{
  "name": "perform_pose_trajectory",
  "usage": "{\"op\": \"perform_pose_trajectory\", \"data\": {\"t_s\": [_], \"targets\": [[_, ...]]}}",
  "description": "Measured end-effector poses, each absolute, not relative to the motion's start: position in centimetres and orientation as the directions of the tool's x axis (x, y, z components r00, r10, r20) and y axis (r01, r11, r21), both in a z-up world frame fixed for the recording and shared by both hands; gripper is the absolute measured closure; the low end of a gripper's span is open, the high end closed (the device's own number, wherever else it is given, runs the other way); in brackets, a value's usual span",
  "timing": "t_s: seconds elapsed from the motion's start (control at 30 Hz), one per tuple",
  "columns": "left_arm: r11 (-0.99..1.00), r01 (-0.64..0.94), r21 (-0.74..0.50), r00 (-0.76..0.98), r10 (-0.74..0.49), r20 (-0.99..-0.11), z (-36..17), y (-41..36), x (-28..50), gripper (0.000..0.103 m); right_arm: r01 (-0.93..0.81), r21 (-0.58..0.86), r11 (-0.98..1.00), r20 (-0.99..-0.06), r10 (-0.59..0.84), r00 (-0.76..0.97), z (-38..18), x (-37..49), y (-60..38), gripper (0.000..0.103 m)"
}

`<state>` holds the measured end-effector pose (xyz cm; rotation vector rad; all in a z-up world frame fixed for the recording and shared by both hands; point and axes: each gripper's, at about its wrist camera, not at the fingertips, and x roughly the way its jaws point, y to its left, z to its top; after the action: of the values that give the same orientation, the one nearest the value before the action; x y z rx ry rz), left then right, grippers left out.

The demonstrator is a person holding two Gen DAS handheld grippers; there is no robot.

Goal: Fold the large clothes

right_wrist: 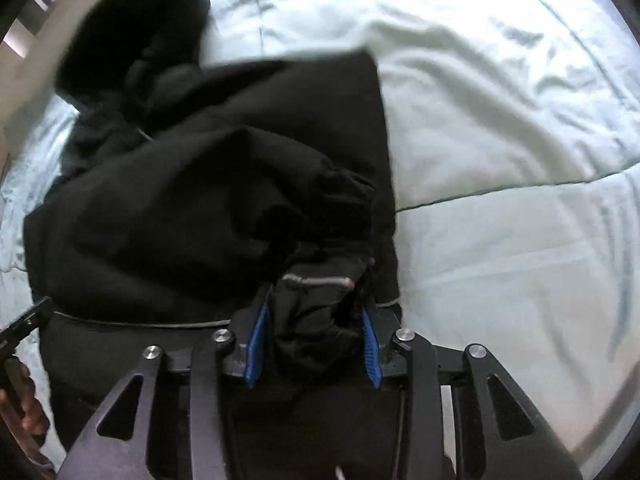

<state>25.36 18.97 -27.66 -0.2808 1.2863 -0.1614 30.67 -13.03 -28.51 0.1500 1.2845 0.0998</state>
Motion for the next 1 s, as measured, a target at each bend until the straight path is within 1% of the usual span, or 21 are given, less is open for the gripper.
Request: {"op": "perform_pose_trajectory", "data": {"t_s": [0.1, 0.17, 0.27, 0.33, 0.37, 0.43, 0.47, 0.53, 0.6, 0.63, 0.67, 0.73, 0.8, 0.87, 1.0], "targets": [[0.979, 0.027, -0.203, 0.261, -0.203, -0.944, -26.9, 17.8, 25.3, 0.022, -0.037, 0.106, 0.994, -0.952, 0.112, 0.285, -27.6, 30.8, -12.0, 0.062], [0.985, 0.072, -0.155, 0.272, -0.169, -0.947, -25.5, 17.3, 24.9, 0.022, -0.067, 0.086, 0.994, -0.95, 0.103, 0.295, -25.9, 30.4, -11.7, 0.06], [0.98, 0.118, -0.162, 0.343, -0.193, -0.919, -21.6, 17.5, 23.8, 0.022, -0.091, 0.107, 0.99, -0.921, 0.133, 0.366, -21.4, 29.4, -11.3, 0.047], [0.977, 0.107, -0.185, 0.385, -0.212, -0.898, -19.8, 18.3, 24.0, 0.022, -0.127, 0.129, 0.983, -0.882, 0.173, 0.438, -18.3, 29.1, -10.2, 0.026], [0.975, 0.093, -0.201, 0.394, -0.221, -0.892, -19.4, 18.9, 24.3, 0.022, -0.15, 0.14, 0.979, -0.868, 0.194, 0.457, -17.5, 29.3, -9.3, 0.025], [0.97, 0.051, -0.239, 0.401, -0.239, -0.885, -19.6, 19.9, 25.5, 0.022, -0.206, 0.158, 0.966, -0.866, 0.236, 0.441, -17.6, 30.2, -7.1, 0.025], [0.97, 0.017, -0.241, 0.394, -0.228, -0.89, -20.3, 20.2, 26.3, 0.022, -0.225, 0.15, 0.963, -0.873, 0.236, 0.426, -18.4, 30.9, -6.0, 0.025], [0.968, -0.038, -0.25, 0.363, -0.219, -0.906, -22.7, 21.1, 27.0, 0.022, -0.237, 0.093, 0.967, -0.901, 0.183, 0.392, -21.6, 32.7, -3.8, 0.027], [0.968, -0.078, -0.239, 0.33, -0.201, -0.922, -25.6, 21.9, 27.8, 0.022, -0.21, 0.031, 0.977, -0.947, 0.096, 0.306, -26.1, 34.0, -3.3, 0.032], [0.972, -0.077, -0.221, 0.317, -0.186, -0.93, -26.7, 22.1, 27.9, 0.022, -0.202, 0.047, 0.978, -0.954, 0.104, 0.281, -27.5, 34.4, -3.4, 0.034], [0.981, -0.054, -0.187, 0.3, -0.162, -0.94, -27.5, 21.8, 28.0, 0.022, -0.198, 0.085, 0.976, -0.95, 0.14, 0.279, -28.3, 34.6, -3.8, 0.034], [0.994, -0.02, -0.112, 0.292, -0.101, -0.951, -27.7, 20.6, 28.2, 0.022, -0.209, 0.078, 0.975, -0.951, 0.135, 0.277, -28.4, 34.9, -3.6, 0.034], [0.996, -0.018, -0.09, 0.29, -0.081, -0.954, -27.4, 20.4, 28.0, 0.022, -0.208, 0.072, 0.975, -0.953, 0.129, 0.273, -27.9, 34.9, -3.6, 0.034], [0.994, -0.024, -0.107, 0.302, -0.095, -0.949, -26.5, 20.5, 27.6, 0.022, -0.202, 0.092, 0.975, -0.951, 0.147, 0.274, -26.8, 34.6, -4.3, 0.034], [0.983, 0.009, -0.183, 0.338, -0.176, -0.925, -23.0, 20.8, 25.5, 0.022, -0.229, 0.157, 0.961, -0.922, 0.226, 0.313, -23.1, 32.2, -5.5, 0.034]]}}
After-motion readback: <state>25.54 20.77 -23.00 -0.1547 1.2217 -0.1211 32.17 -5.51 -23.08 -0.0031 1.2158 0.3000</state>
